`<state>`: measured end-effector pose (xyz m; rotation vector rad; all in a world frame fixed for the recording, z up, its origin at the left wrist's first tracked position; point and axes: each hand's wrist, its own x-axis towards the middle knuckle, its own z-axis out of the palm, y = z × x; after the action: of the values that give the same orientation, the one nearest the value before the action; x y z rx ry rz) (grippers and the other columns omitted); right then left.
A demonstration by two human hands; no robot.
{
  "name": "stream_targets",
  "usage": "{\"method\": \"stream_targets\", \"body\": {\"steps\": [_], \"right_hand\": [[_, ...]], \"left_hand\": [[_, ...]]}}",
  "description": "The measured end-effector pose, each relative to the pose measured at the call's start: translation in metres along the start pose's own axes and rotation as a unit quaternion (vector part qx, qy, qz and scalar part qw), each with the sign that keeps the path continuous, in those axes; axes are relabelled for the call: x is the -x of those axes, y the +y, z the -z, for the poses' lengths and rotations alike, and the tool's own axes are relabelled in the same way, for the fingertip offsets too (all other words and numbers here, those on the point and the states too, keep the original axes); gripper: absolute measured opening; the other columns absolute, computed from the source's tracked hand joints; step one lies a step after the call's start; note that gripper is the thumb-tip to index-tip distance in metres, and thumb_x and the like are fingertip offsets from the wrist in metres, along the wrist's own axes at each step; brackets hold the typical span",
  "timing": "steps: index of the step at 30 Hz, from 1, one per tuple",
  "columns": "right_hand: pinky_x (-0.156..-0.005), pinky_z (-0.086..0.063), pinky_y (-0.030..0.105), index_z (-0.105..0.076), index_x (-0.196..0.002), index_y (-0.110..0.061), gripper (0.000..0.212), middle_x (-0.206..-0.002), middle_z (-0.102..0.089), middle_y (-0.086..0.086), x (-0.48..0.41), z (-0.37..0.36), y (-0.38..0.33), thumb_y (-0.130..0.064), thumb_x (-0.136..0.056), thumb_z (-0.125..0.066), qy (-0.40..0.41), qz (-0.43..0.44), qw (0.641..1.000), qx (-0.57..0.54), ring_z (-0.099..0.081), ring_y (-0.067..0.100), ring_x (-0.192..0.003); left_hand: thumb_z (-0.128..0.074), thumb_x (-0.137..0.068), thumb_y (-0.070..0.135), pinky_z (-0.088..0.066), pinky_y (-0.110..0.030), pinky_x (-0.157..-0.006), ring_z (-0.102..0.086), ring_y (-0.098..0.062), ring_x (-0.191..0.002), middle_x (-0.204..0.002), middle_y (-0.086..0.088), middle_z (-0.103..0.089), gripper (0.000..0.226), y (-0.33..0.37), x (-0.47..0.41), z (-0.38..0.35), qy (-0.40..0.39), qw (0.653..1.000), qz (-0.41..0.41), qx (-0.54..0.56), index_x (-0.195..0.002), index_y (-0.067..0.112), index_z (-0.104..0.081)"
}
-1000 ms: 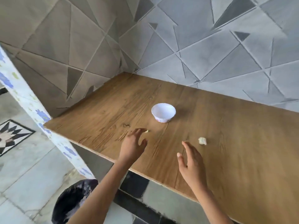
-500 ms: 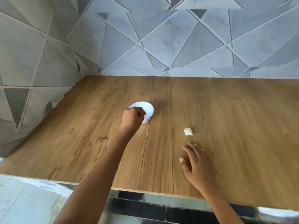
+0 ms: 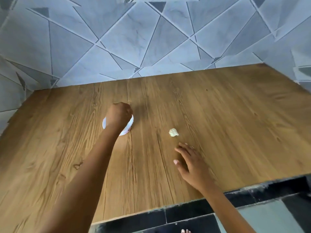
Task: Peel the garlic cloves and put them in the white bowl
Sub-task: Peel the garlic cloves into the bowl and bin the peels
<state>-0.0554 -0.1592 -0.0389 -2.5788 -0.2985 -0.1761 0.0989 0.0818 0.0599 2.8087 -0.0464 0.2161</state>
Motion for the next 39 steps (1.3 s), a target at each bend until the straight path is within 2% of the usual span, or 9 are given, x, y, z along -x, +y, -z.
{"method": "stream_targets", "body": {"steps": [3,8,13,17,20,24,32,36,39], "right_hand": [[-0.114,-0.027,0.034,-0.045,-0.136,-0.017,0.045,-0.145,-0.04,-0.001,-0.002,0.004,0.0,-0.03,-0.094,-0.053,0.031,-0.065,0.996,-0.061,-0.031,0.014,-0.137],[-0.102,-0.025,0.011,-0.04,-0.14,-0.017,0.049,-0.139,-0.045,-0.003,-0.011,0.011,0.007,-0.024,-0.094,-0.055,0.044,-0.091,0.988,-0.116,-0.038,0.006,-0.127],[-0.088,-0.028,-0.002,-0.042,-0.139,-0.02,0.047,-0.135,-0.047,-0.01,-0.035,0.023,0.019,-0.018,-0.094,-0.054,0.037,-0.123,0.968,-0.217,-0.042,-0.001,-0.12],[-0.086,-0.047,0.015,-0.05,-0.132,-0.013,0.039,-0.123,-0.059,-0.002,-0.063,0.034,0.019,-0.019,-0.094,-0.055,-0.011,-0.199,0.867,-0.457,-0.058,0.006,-0.11],[-0.076,-0.053,0.014,-0.058,-0.124,-0.005,0.037,-0.111,-0.067,0.007,-0.076,0.039,0.021,-0.015,-0.088,-0.062,-0.025,-0.233,0.804,-0.546,-0.066,0.009,-0.096],[-0.077,-0.054,0.018,-0.062,-0.116,-0.002,0.035,-0.104,-0.069,0.008,-0.081,0.036,0.025,-0.013,-0.084,-0.067,-0.022,-0.244,0.782,-0.573,-0.068,0.011,-0.091],[-0.065,-0.054,0.015,-0.067,-0.102,0.0,0.022,-0.082,-0.071,0.0,-0.091,0.024,0.022,-0.004,-0.081,-0.068,-0.008,-0.245,0.771,-0.588,-0.069,0.005,-0.075],[-0.064,-0.054,0.015,-0.068,-0.097,-0.002,0.016,-0.086,-0.071,0.004,-0.098,0.023,0.02,-0.007,-0.081,-0.069,-0.025,-0.253,0.765,-0.592,-0.07,0.013,-0.081],[-0.064,-0.054,0.014,-0.069,-0.097,-0.008,0.015,-0.088,-0.071,0.002,-0.1,0.022,0.021,-0.012,-0.083,-0.069,-0.029,-0.255,0.773,-0.58,-0.069,0.008,-0.08]], "left_hand": [[-0.066,-0.08,0.001,-0.05,-0.026,-0.08,-0.066,-0.019,-0.087,-0.103,-0.006,-0.071,0.021,0.048,0.027,-0.019,-0.071,0.976,-0.144,0.146,-0.099,0.009,-0.072],[-0.072,-0.079,0.01,-0.043,-0.02,-0.088,-0.06,-0.016,-0.106,-0.125,-0.003,-0.061,0.042,0.079,0.042,-0.074,-0.15,0.953,-0.241,0.108,-0.12,0.013,-0.063],[-0.074,-0.077,0.007,-0.053,-0.023,-0.077,-0.067,-0.016,-0.087,-0.098,-0.003,-0.071,0.023,0.085,0.049,-0.085,-0.112,0.94,-0.178,0.269,-0.1,0.008,-0.072],[-0.075,-0.077,0.011,-0.056,-0.028,-0.079,-0.069,-0.011,-0.083,-0.094,-0.002,-0.072,0.021,0.09,0.054,-0.079,-0.157,0.918,-0.139,0.337,-0.097,0.008,-0.072],[-0.075,-0.077,0.017,-0.057,-0.026,-0.077,-0.069,-0.008,-0.08,-0.093,0.002,-0.073,0.02,0.093,0.054,-0.071,-0.154,0.914,-0.093,0.364,-0.097,0.013,-0.073],[-0.073,-0.08,0.02,-0.052,-0.014,-0.069,-0.066,-0.001,-0.074,-0.089,0.004,-0.073,0.02,0.095,0.051,-0.06,-0.149,0.93,-0.134,0.308,-0.098,0.011,-0.074],[-0.067,-0.08,0.009,-0.052,-0.033,-0.066,-0.065,-0.02,-0.072,-0.079,-0.009,-0.071,0.013,0.101,0.057,-0.068,-0.033,0.978,-0.113,0.174,-0.089,0.002,-0.071],[-0.068,-0.08,0.008,-0.052,-0.026,-0.062,-0.064,-0.019,-0.066,-0.072,-0.005,-0.069,0.007,0.098,0.059,-0.073,-0.019,0.971,-0.043,0.236,-0.084,0.003,-0.071],[-0.064,-0.081,0.002,-0.055,-0.036,-0.069,-0.067,-0.025,-0.07,-0.078,-0.014,-0.07,0.006,0.089,0.059,-0.075,-0.052,0.915,0.099,0.388,-0.084,0.003,-0.069]]}}
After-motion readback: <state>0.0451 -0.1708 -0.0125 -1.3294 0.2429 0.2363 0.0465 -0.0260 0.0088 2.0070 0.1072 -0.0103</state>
